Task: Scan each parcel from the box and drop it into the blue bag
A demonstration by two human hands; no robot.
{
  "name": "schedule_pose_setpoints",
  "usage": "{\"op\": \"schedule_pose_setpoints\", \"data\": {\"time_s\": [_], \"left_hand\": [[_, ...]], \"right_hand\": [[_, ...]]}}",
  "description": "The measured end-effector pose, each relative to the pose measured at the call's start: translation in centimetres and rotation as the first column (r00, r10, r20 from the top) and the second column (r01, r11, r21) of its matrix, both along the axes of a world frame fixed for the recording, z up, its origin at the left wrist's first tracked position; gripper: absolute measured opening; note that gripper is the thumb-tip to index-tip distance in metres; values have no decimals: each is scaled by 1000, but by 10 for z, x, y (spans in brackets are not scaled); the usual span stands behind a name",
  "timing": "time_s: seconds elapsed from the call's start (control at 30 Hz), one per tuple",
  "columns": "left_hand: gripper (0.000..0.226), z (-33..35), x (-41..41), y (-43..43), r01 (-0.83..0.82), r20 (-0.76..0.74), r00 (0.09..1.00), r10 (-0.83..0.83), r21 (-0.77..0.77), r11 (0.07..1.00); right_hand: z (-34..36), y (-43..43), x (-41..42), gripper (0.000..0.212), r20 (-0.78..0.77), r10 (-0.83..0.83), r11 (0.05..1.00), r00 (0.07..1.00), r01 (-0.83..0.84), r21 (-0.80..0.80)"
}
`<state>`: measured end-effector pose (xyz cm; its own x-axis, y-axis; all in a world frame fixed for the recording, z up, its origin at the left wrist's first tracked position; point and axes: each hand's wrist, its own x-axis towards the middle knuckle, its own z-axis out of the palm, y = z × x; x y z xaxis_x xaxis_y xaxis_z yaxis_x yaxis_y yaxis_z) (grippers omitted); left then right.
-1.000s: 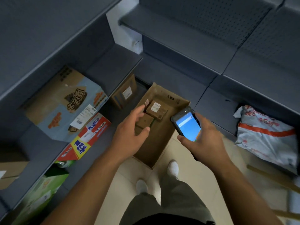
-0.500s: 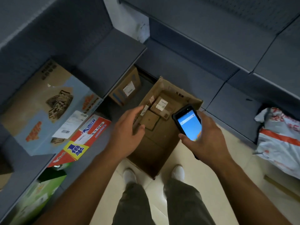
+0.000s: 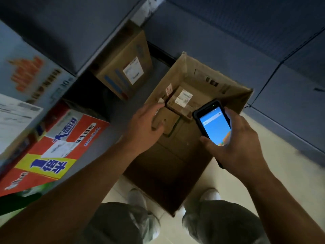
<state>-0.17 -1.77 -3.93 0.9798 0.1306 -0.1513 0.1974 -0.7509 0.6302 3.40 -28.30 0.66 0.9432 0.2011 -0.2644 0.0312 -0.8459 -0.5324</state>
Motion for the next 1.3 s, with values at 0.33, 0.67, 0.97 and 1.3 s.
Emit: {"op": "schedule_pose_setpoints", "data": {"time_s": [0.33,0.67,0.97,1.3], "left_hand": [[59,-204,11,-8,26,-55,998,-17,155,988],[62,-338,35,-12,77,-22,997,-74,197,977],[84,-438,68,-21,274,-335,933,-131,424,863],[124,-487,72,-35,317,-498,864,-73,425,848]], "right_hand": [[-144,4,20,100,14,111,993,994,-110,-51],[-207,-2,44,100,9,172,982,985,-171,-83],[-225,-5,49,99,48,193,979,980,-189,-81],[-230,-11,38,100,48,186,979,981,-181,-90]]}}
